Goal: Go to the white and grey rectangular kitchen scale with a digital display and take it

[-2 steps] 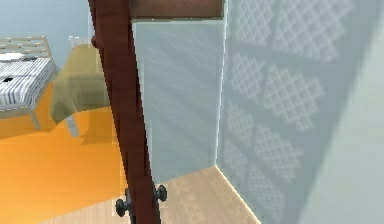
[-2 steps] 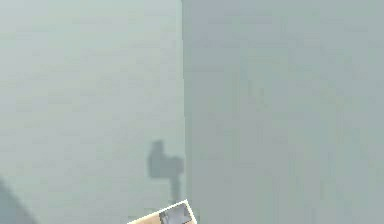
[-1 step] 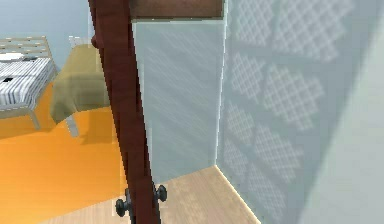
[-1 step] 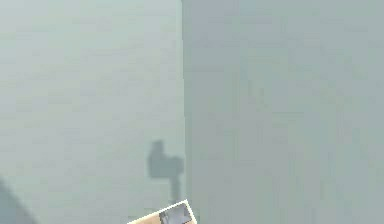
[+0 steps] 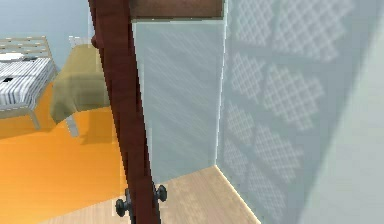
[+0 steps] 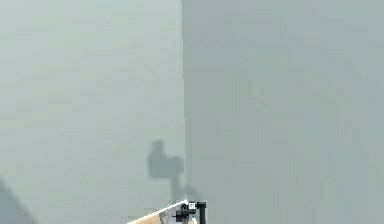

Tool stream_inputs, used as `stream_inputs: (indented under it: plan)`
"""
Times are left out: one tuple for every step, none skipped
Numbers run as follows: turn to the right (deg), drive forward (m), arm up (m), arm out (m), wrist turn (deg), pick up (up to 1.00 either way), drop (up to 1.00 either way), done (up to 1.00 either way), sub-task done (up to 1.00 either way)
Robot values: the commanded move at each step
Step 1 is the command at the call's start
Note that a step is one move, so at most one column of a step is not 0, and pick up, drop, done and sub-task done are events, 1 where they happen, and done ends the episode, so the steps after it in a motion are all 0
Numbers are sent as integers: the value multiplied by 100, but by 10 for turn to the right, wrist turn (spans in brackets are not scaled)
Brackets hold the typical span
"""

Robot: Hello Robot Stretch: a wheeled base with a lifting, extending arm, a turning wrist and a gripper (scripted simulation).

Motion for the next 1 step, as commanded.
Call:
stream_inputs:
  plan:
    - [0, 0, 0, 0, 450, 0, 0, 0, 0]
